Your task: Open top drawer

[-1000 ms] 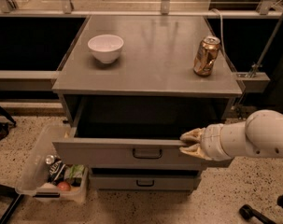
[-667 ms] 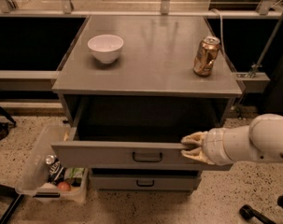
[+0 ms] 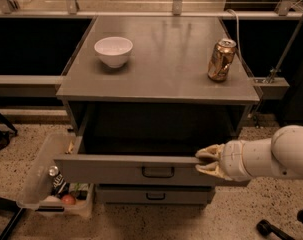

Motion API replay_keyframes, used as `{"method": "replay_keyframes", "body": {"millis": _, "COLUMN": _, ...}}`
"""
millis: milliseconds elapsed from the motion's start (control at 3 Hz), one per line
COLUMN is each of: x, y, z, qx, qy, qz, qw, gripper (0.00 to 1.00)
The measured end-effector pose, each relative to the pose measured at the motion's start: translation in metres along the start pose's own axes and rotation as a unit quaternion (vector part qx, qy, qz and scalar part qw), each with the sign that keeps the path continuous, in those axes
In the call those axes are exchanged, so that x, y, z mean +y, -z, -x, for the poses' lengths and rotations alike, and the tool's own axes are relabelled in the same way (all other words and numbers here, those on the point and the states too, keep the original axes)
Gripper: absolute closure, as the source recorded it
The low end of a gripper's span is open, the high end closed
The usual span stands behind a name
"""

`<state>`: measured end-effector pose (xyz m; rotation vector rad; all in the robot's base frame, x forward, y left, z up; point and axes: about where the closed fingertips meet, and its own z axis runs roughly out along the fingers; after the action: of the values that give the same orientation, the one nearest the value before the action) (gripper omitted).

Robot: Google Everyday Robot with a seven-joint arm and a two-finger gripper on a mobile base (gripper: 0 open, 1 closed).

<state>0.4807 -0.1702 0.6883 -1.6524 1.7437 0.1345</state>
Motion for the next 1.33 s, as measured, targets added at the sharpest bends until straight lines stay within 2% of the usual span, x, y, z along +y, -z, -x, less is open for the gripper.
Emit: {"method": "replay_keyframes", "body": {"millis": 1333, "x": 0.018, "y": 0.01, "z": -0.001, "qx": -0.004, "qy": 0.001, "qz": 0.005, "qw": 1.0, "gripper": 1.0}}
